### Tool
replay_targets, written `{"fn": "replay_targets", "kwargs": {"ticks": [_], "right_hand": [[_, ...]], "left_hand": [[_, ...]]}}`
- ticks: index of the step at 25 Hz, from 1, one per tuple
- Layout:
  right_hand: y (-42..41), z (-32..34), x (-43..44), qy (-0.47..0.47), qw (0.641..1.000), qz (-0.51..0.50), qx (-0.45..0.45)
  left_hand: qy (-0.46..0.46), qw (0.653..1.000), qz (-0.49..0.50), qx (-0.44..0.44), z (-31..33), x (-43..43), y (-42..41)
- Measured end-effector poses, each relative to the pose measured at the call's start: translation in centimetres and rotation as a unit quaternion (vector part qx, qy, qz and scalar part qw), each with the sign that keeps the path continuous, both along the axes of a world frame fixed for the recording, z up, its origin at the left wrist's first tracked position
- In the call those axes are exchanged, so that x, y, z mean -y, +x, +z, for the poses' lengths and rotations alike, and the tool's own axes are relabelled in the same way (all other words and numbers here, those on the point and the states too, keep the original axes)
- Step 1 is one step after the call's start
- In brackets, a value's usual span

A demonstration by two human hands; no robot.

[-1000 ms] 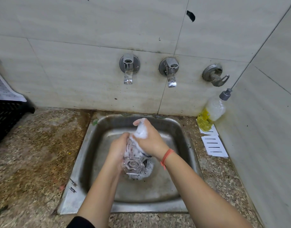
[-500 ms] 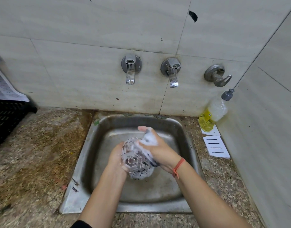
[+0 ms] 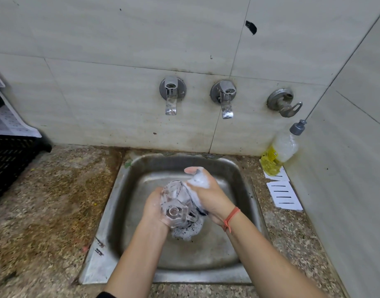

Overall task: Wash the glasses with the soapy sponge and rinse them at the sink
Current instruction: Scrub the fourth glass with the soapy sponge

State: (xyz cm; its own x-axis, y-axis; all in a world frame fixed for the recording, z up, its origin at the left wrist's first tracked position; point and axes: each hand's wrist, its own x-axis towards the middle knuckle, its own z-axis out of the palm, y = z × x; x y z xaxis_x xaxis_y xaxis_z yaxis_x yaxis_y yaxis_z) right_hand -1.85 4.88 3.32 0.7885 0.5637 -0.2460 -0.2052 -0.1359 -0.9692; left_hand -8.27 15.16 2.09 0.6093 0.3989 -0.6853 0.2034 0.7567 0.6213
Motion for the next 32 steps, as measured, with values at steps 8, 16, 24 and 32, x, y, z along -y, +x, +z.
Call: {"fn": "replay_targets", "kwargs": {"ticks": [8, 16, 24, 32], "right_hand": [[0.6, 0.7, -0.6, -0.081, 0.982, 0.146, 0.089], [1.2, 0.8, 2.5, -0.056, 0.987, 0.14, -0.061], [0.5, 0.6, 1.8, -0.045, 0.983, 0.173, -0.049], [1.6, -0.1, 2.0, -0.078, 0.959, 0.271, -0.017]], "left_hand": [[0.177, 0.977, -0.072, -0.093, -0.6, -2.0, 2.2], [0.084, 0.992, -0.059, -0.077, -1.2, -1.2, 1.6], [0.081, 0.994, -0.066, -0.034, -2.0, -1.9, 1.5], [0.061, 0.996, -0.054, -0.04, -1.9, -1.9, 1.3]]}}
